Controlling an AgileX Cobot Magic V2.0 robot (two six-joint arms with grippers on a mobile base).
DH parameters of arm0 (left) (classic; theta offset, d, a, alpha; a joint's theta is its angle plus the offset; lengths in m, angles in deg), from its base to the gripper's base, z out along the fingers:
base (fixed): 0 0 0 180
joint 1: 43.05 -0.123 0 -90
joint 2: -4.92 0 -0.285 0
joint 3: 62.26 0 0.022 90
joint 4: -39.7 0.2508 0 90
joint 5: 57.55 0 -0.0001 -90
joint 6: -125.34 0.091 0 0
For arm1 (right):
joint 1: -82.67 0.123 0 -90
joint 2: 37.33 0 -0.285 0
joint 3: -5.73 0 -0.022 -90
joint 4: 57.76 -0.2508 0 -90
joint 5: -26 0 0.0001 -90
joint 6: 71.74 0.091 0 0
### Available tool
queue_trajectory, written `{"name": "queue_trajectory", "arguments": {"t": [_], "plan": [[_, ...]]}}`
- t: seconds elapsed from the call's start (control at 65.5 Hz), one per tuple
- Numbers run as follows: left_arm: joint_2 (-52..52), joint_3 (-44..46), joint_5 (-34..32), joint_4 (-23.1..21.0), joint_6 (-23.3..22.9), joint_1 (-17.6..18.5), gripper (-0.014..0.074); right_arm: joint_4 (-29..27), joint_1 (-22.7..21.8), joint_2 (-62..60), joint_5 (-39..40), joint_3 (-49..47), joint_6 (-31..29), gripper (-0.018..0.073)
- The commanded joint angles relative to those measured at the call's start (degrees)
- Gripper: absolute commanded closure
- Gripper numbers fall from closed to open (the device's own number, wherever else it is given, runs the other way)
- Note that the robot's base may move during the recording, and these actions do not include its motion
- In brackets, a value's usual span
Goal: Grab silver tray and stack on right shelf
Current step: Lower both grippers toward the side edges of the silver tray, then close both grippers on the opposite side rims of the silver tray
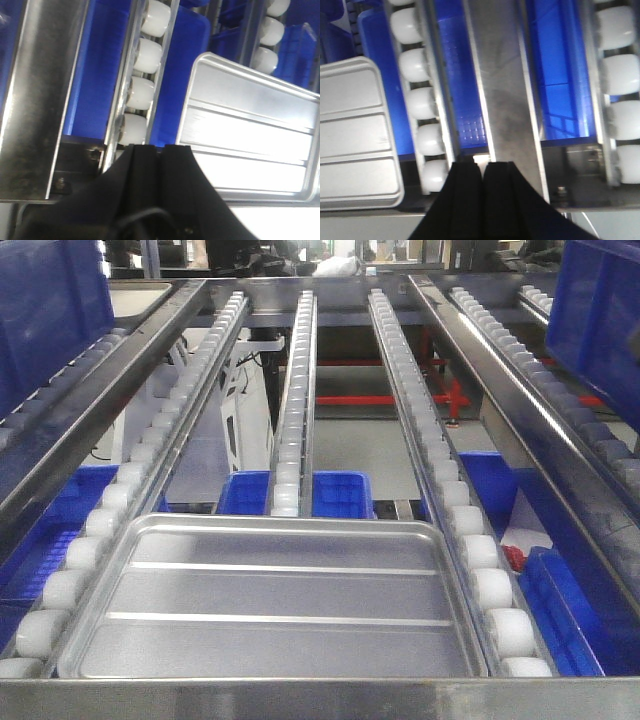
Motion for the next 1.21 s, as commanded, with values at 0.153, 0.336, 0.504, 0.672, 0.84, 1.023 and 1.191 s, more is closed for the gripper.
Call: {"name": "queue_trajectory", "arguments": {"t": [0.153, 0.336, 0.504, 0.672, 0.84, 1.023, 1.191], "plan": [[-6.90, 10.19, 6.19, 23.72, -22.66, 14.82, 0.0687, 12.39, 9.79, 6.85, -1.84, -8.47, 14.73, 0.0484], [-14.97, 17.22, 7.13, 23.62, -23.55, 19.53, 0.0687, 22.06, 17.74, 12.31, -5.28, -12.39, 28.25, 0.0484], [-21.45, 20.09, 7.13, 24.27, -23.55, 20.83, 0.0687, 21.77, 21.64, 16.38, -0.87, -12.90, 29.08, 0.0484], [-23.69, 20.09, 7.71, 24.27, -23.65, 20.83, 0.0687, 20.97, 22.38, 19.45, 1.66, -12.90, 29.08, 0.0484], [-23.83, 20.09, 7.94, 24.27, -23.65, 20.83, 0.0687, 20.68, 22.38, 21.74, 3.84, -12.90, 29.08, 0.0484], [-24.19, 20.09, 6.92, 24.04, -23.65, 20.83, 0.0687, 20.68, 22.38, 24.56, 6.21, -14.07, 29.08, 0.0484], [-24.63, 20.09, 6.23, 24.52, -23.30, 22.39, 0.0687, 20.68, 22.38, 25.69, 6.56, -14.61, 28.97, 0.0478]]}}
